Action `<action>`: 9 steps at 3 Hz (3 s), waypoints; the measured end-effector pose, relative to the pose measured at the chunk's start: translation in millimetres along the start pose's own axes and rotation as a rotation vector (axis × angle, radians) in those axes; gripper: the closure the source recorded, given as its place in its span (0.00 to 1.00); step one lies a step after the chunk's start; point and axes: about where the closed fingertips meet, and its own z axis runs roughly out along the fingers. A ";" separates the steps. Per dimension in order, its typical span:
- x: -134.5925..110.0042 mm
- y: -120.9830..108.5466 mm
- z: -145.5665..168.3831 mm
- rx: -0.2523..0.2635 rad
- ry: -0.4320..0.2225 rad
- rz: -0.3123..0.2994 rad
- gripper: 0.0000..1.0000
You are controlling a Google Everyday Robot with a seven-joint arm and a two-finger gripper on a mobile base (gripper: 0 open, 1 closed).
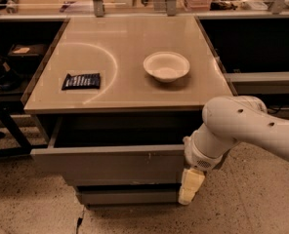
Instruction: Open top drawer
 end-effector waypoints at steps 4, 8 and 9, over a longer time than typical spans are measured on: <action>38.0 89.7 -47.4 -0.220 0.013 0.045 0.00; 38.1 80.7 -4.7 -0.305 0.094 0.058 0.00; 37.6 80.8 -6.8 -0.305 0.094 0.058 0.00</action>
Offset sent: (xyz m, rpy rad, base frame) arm -0.1373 -0.0481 0.0552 0.0588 0.3090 0.0217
